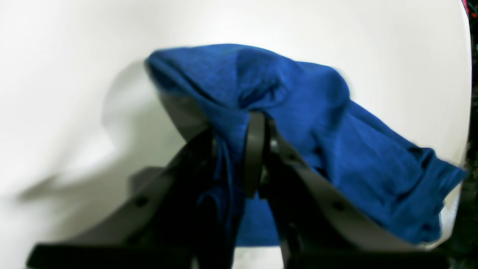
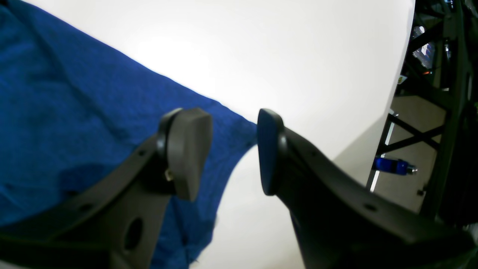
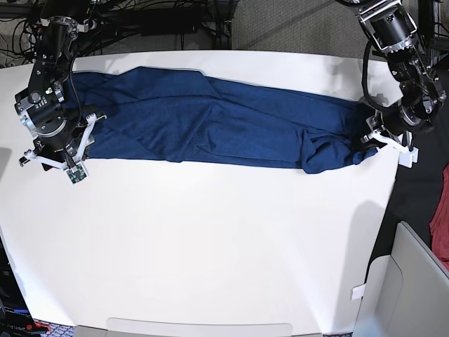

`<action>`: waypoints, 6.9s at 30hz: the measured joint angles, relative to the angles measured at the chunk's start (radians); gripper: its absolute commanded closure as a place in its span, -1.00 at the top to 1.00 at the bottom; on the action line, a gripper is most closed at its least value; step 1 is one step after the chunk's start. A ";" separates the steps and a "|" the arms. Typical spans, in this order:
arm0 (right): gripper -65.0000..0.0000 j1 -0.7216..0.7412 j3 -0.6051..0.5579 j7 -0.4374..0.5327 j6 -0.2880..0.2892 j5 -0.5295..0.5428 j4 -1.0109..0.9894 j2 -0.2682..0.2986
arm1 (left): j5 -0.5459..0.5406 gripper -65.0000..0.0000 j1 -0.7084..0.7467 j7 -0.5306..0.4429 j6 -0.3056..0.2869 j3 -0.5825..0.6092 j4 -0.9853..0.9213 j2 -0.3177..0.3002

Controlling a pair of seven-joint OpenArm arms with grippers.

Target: Fold the T-shirt properly

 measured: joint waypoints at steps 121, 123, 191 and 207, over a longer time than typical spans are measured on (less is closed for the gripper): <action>-0.01 -0.086 0.101 -0.001 0.002 0.184 0.001 0.197 | 0.016 -0.29 0.129 -0.187 0.002 0.554 0.257 0.081; 0.08 -0.114 0.101 -0.005 0.000 0.215 -0.001 0.228 | 0.023 -0.29 0.146 -0.181 0.002 0.539 0.263 0.081; 0.56 0.003 0.401 -0.052 -0.003 0.475 -0.439 -0.063 | 0.016 -0.30 0.158 -0.184 -0.003 0.585 0.273 0.089; -0.43 -0.035 0.349 -0.189 -0.004 0.459 -0.251 -0.099 | 0.016 -0.30 0.151 -0.186 -0.003 0.581 0.273 0.098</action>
